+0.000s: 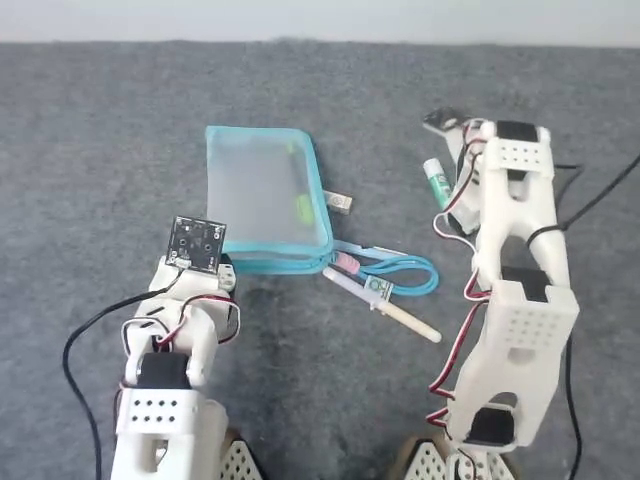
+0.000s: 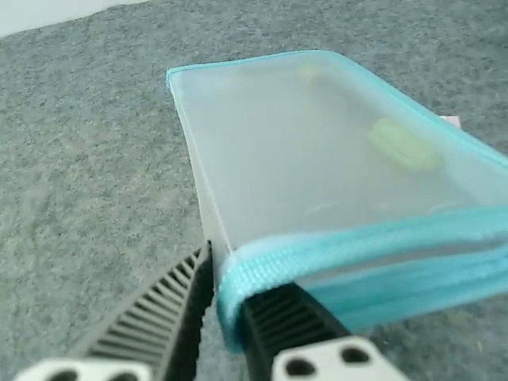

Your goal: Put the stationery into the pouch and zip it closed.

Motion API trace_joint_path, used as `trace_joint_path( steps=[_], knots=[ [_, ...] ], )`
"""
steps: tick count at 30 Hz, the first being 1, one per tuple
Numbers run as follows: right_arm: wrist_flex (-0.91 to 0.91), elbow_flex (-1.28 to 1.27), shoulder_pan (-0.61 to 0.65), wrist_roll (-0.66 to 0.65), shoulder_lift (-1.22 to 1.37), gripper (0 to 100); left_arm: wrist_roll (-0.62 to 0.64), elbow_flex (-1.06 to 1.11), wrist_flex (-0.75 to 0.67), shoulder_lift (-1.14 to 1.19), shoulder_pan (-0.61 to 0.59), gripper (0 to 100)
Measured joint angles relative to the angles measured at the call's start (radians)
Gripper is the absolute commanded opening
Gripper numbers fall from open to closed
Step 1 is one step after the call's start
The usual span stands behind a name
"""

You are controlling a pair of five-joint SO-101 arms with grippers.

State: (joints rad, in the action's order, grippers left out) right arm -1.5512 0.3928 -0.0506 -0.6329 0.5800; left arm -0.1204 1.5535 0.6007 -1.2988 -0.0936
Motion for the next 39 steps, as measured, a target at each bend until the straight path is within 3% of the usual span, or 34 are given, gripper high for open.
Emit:
trace_joint_path(
  steps=[5,12,39],
  knots=[
    [-0.178,0.118,0.029,0.092,0.0,12.4,0.0,0.0,0.0,0.0,0.0,1],
    [-0.195,0.232,0.089,0.183,0.0,14.0,0.0,0.0,0.0,0.0,0.0,1],
    [0.063,0.236,0.081,0.187,0.17,14.5,0.0,0.002,-0.017,0.0,0.0,1]
  ],
)
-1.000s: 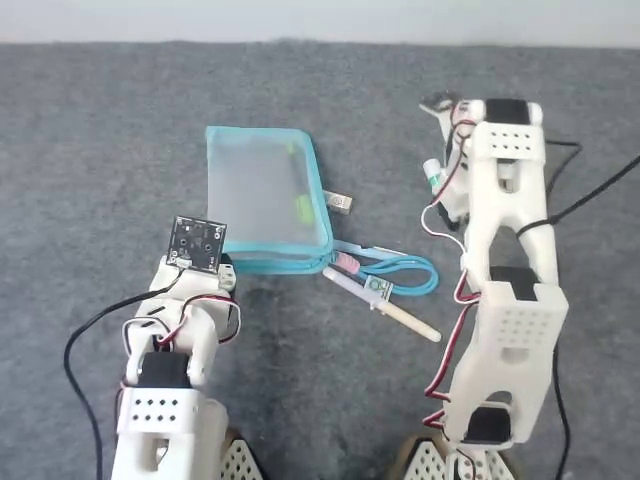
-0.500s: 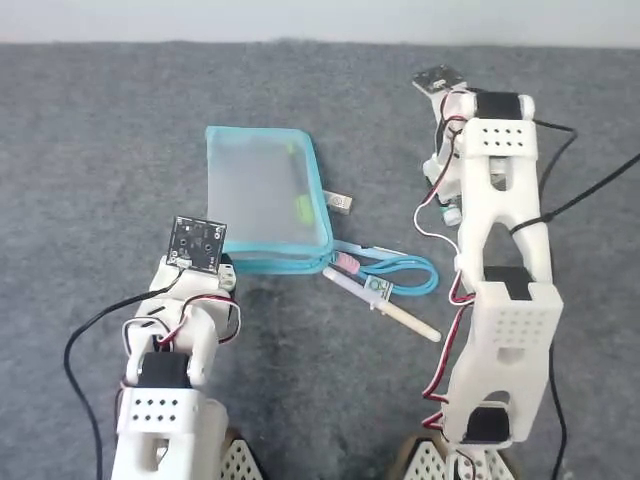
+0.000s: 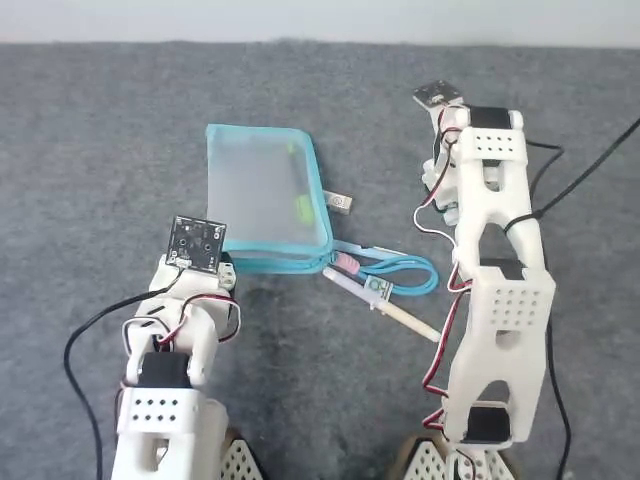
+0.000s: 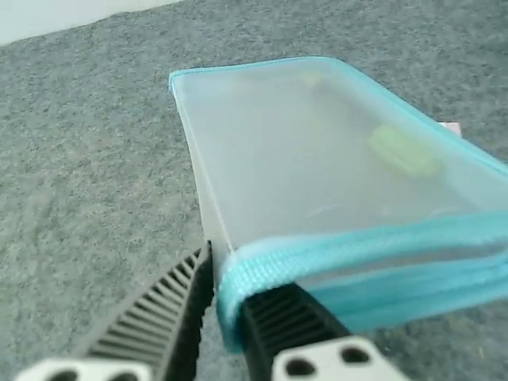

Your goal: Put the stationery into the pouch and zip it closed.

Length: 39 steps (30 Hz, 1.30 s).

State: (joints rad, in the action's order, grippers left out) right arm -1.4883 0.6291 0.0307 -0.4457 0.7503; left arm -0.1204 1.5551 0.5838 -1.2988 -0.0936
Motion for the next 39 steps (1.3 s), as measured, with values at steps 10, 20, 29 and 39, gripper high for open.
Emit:
trace_joint_path(
  steps=[10,20,29,39],
  knots=[
    [0.023,0.0,0.0,0.0,0.077,14.0,0.0,0.0,0.0,0.0,0.028,1],
    [-0.002,0.011,-0.014,0.003,0.101,0.2,0.0,0.025,0.0,0.0,0.028,1],
    [-0.221,0.009,-0.012,0.003,-0.078,0.6,0.0,0.025,0.0,0.0,0.028,1],
    [-0.262,-0.341,0.023,-0.048,-0.644,0.6,0.0,0.025,0.0,0.0,0.028,1]
  ],
)
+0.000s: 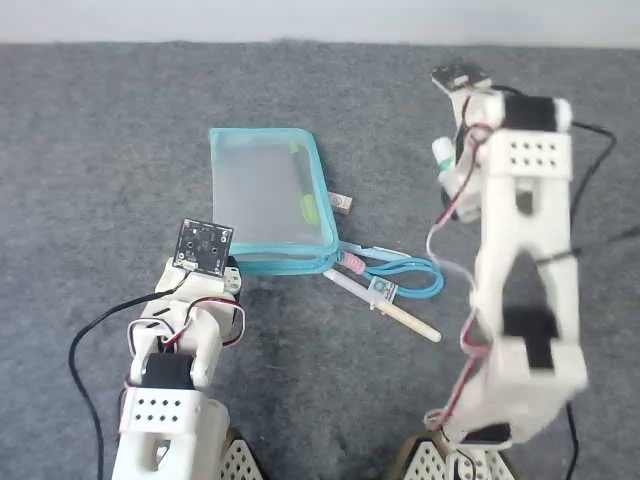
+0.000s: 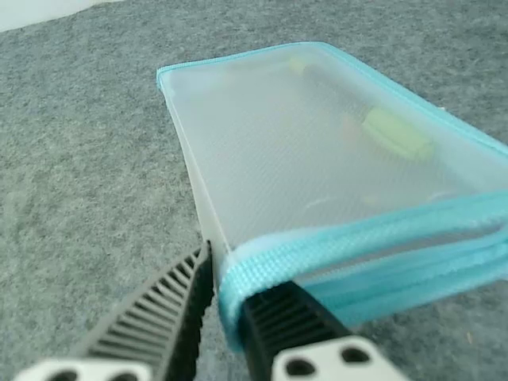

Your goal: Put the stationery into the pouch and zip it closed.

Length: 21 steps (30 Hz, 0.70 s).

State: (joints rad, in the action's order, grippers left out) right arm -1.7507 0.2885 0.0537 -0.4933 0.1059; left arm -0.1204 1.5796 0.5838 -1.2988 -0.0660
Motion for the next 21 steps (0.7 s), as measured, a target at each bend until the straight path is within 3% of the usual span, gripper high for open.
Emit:
trace_joint_path(
  steps=[4,12,17,21],
  knots=[
    [-0.002,-0.333,0.13,-0.106,-0.299,0.6,0.0,0.0,0.0,0.0,0.0,1],
    [0.014,-0.848,0.47,-0.123,-0.801,0.6,0.0,0.0,0.0,0.0,0.0,1],
    [0.041,-0.916,0.654,-0.041,-0.832,0.6,0.0,0.0,0.0,0.0,0.0,1],
    [0.118,-0.916,0.671,0.006,-0.753,0.6,0.0,0.0,0.0,0.0,0.021,1]
  ],
)
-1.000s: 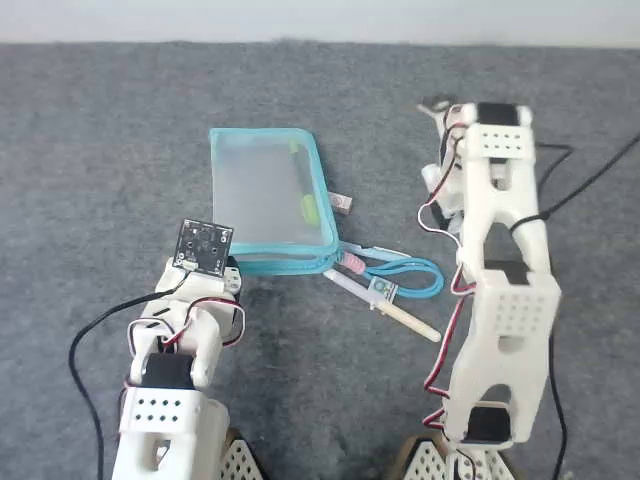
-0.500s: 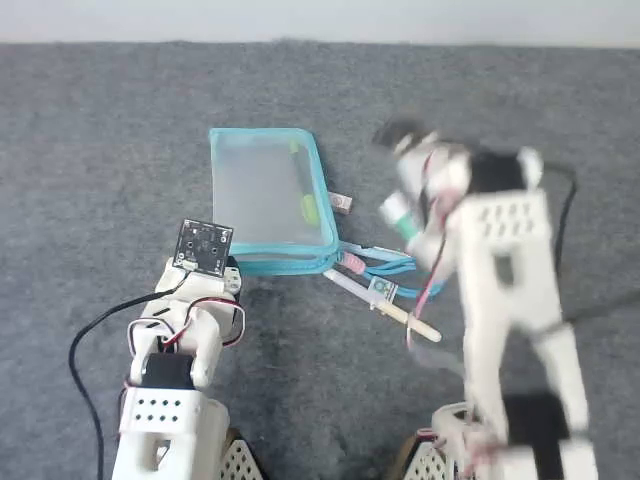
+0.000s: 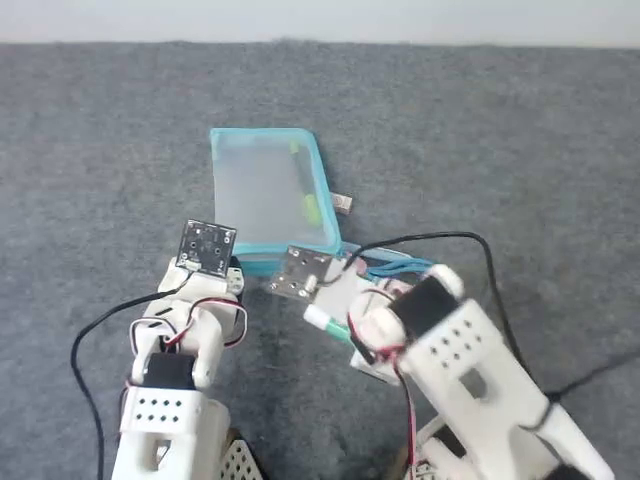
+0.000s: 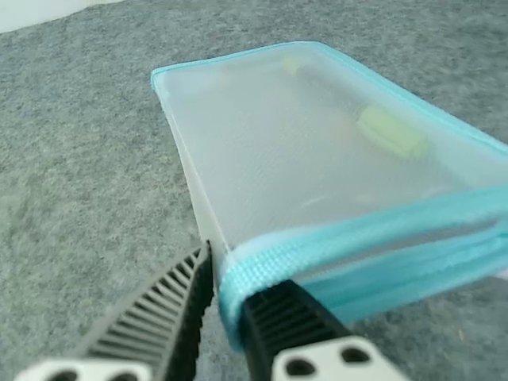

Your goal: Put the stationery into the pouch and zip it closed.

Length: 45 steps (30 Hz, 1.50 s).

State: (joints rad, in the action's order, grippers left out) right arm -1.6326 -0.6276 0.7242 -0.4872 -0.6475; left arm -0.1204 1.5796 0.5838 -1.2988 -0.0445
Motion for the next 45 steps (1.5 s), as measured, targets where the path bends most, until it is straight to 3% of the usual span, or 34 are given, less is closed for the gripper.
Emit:
trace_joint_path(
  steps=[20,27,34,37,45],
  knots=[
    [0.018,0.655,-0.049,0.207,0.798,0.6,0.002,0.0,0.0,0.0,0.049,1],
    [-0.002,0.848,-0.114,0.338,0.907,0.6,-0.055,0.011,-0.002,0.0,0.115,1],
    [-0.006,1.025,-0.129,0.565,0.948,0.6,-0.064,0.009,-0.025,0.0,0.121,1],
    [-0.006,1.045,-0.129,0.592,0.97,0.8,-0.064,0.009,-0.026,0.0,0.121,1],
    [-0.025,1.048,-0.127,0.598,0.988,26.0,-0.064,0.009,-0.026,0.0,0.121,1]
  ],
)
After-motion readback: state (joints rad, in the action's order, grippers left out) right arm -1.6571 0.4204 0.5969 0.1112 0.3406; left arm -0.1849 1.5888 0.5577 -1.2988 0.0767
